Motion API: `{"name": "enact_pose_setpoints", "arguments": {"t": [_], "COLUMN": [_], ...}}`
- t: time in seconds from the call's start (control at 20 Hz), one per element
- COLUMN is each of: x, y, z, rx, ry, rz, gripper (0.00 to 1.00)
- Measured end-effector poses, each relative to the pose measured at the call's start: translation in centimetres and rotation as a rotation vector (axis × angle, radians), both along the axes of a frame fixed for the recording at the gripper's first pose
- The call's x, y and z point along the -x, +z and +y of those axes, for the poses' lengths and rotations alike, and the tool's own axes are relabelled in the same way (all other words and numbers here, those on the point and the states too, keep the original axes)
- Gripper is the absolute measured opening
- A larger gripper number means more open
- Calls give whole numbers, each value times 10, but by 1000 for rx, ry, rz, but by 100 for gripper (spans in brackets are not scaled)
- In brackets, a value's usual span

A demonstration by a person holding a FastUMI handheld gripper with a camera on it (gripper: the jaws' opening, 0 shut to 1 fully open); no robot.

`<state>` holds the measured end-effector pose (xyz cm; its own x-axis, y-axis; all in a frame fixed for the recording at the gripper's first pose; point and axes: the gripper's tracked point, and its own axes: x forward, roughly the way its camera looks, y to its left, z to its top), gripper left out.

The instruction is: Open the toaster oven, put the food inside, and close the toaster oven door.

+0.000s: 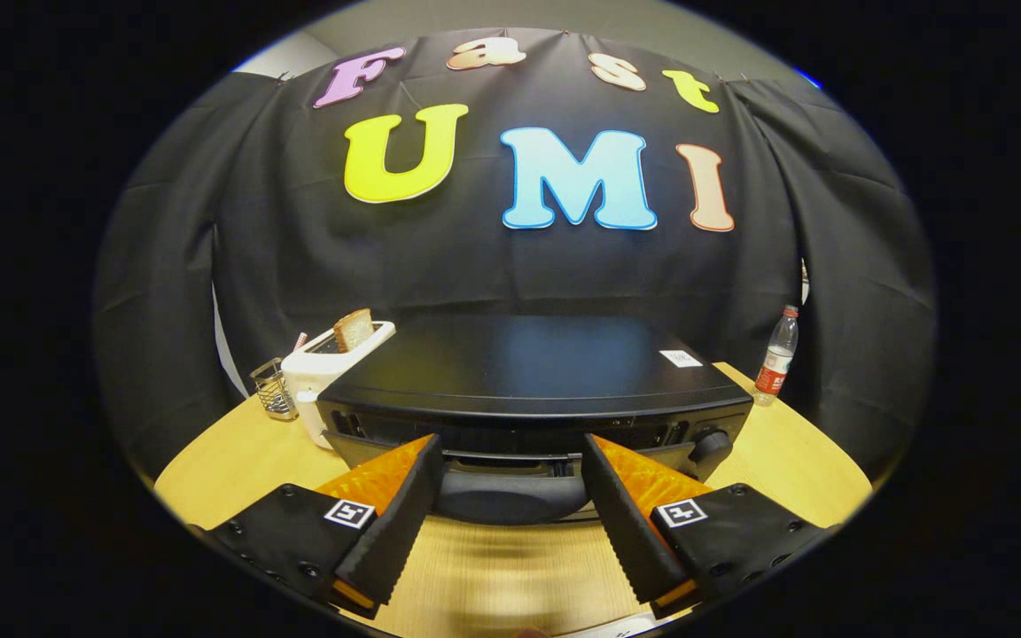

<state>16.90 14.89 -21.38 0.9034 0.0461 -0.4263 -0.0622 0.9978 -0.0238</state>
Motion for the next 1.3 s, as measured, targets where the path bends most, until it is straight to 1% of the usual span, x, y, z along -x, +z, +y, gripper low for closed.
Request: {"name": "enact_pose_setpoints", "arguments": {"t": [0.25, 0.55, 1.0, 1.15, 1.3], "x": [23, 54, 88, 97, 108], "y": [-6, -22, -49, -58, -72], "z": [-2, -4, -6, -6, -5], "rx": [-1, -11, 31, 35, 35], "ry": [-1, -1, 8, 21, 57], "rz": [5, 51, 127, 163, 224], "gripper": [99, 99, 99, 99, 99]}}
